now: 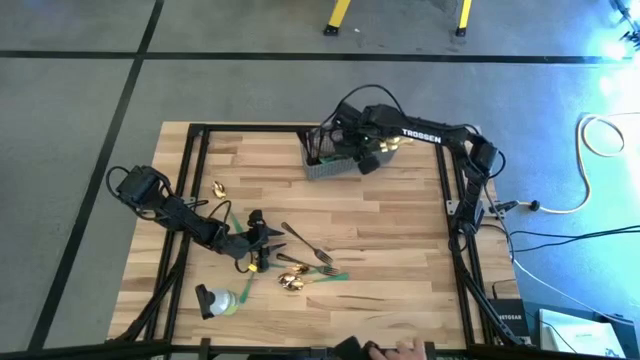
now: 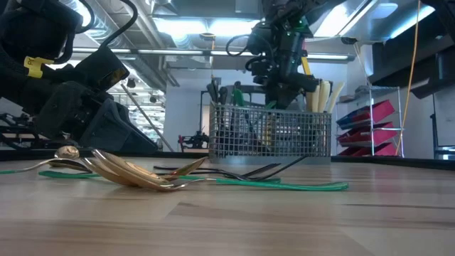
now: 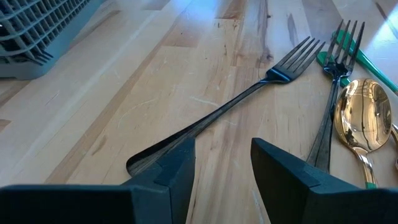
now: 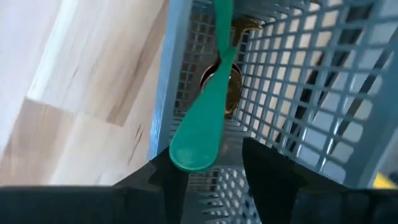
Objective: Sort silverware
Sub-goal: Put the green spoon into the gray organizer
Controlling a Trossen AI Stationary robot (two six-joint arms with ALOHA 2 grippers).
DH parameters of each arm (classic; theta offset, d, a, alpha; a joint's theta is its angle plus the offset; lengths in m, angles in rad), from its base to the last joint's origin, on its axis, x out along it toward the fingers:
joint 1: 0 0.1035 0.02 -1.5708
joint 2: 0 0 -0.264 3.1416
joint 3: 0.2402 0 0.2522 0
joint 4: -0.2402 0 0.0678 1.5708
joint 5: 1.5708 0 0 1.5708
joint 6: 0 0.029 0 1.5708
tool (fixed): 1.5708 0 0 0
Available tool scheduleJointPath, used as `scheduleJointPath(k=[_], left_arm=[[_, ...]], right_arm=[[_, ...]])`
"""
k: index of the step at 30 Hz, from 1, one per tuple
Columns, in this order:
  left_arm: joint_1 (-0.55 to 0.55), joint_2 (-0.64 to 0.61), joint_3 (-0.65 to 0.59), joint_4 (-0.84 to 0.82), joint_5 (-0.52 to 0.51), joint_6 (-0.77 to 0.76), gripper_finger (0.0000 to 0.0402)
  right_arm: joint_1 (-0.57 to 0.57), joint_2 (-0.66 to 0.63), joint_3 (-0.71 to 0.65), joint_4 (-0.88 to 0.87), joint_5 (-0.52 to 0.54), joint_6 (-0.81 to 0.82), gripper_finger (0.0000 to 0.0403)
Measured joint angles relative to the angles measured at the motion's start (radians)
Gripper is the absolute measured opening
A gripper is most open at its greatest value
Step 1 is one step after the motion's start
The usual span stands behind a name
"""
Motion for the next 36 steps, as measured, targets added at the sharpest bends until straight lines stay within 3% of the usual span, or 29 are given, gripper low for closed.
scheduleJointPath(k=[5, 10, 27, 36], left_arm=[[0.000, 0.000, 0.000, 0.000, 0.000, 0.000, 0.0141], [0.000, 0.000, 0.000, 0.000, 0.000, 0.000, 0.0141], [0.000, 0.000, 0.000, 0.000, 0.000, 0.000, 0.0141], [0.000, 0.000, 0.000, 0.000, 0.000, 0.000, 0.0141]], right_arm=[[0.025, 0.001, 0.000, -0.002, 0.060, -0.099, 0.0133], [0.035, 0.002, -0.001, 0.005, 0.055, -0.101, 0.0133], [0.033, 0.007, 0.073, 0.024, -0.062, 0.157, 0.0133], [0.033, 0.005, 0.053, 0.018, -0.112, 0.137, 0.0133]])
